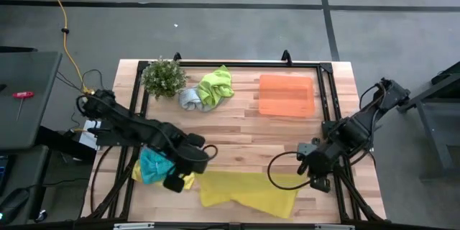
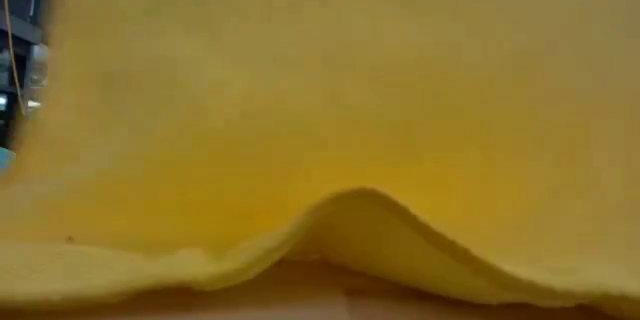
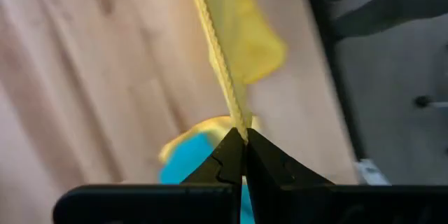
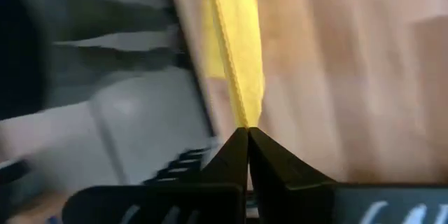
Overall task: Fold microfiber towels
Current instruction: Fold the right yellow microfiber cloth
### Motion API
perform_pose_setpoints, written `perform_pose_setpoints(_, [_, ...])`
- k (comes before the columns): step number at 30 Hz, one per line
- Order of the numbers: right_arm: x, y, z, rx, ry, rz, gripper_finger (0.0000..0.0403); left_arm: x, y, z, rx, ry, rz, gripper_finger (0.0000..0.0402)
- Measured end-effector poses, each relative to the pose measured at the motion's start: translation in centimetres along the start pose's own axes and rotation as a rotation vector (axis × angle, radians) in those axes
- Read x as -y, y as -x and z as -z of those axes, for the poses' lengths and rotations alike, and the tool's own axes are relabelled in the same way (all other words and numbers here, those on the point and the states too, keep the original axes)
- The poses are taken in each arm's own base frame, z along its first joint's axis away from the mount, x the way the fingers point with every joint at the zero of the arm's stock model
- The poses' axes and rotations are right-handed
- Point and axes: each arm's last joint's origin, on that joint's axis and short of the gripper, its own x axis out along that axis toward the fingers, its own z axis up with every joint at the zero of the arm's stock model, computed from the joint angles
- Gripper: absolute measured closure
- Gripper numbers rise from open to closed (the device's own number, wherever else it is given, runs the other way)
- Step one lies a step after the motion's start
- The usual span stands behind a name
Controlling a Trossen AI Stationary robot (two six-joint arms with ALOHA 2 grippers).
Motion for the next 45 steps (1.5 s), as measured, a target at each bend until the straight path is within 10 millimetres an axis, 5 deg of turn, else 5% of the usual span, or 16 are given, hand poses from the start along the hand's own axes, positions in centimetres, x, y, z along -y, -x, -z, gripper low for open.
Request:
perform_pose_setpoints(11, [2.8, -1.5, -1.5, 0.024, -0.103, 0.361, 0.0403, -6.0, -4.0, -1.4, -0.155, 0.119, -0.219, 0.0402])
perform_pose_setpoints(20, [6.6, -6.8, -1.6, -0.024, -0.153, 0.493, 0.0403, -10.2, -6.3, -1.8, -0.202, 0.14, -0.303, 0.0402])
perform_pose_setpoints(27, [8.5, -9.0, -2.2, 0.032, -0.168, 0.526, 0.0403, -13.6, -9.3, 0.3, -0.242, 0.218, -0.304, 0.0402])
perform_pose_setpoints(45, [13.0, -9.5, -4.6, 0.078, -0.159, 0.627, 0.0403, -18.4, -11.2, 3.4, -0.284, 0.297, -0.411, 0.0401])
